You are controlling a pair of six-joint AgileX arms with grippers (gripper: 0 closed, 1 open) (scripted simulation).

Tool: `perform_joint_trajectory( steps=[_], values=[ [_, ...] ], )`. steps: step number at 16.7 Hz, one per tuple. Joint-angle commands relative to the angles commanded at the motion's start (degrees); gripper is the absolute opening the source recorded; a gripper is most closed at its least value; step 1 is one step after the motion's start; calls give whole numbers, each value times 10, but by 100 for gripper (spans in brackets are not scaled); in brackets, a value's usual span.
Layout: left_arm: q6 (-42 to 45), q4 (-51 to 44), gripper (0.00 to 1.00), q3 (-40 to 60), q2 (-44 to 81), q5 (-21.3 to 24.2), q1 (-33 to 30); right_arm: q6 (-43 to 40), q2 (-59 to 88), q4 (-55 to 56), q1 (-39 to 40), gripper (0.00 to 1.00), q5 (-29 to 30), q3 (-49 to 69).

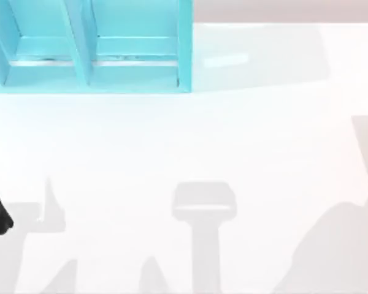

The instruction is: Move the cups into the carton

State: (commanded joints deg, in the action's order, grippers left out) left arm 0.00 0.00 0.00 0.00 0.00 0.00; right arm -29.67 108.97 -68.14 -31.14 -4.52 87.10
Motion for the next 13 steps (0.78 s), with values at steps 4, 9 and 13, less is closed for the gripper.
perform_joint_trajectory(
  steps=[4,9,13],
  values=[
    [0,0,100,0,0,0,0,0,0,0,0,30,0,0],
    [0,0,100,0,0,0,0,0,0,0,0,68,0,0],
    [0,0,100,0,0,0,0,0,0,0,0,98,0,0]
  ],
)
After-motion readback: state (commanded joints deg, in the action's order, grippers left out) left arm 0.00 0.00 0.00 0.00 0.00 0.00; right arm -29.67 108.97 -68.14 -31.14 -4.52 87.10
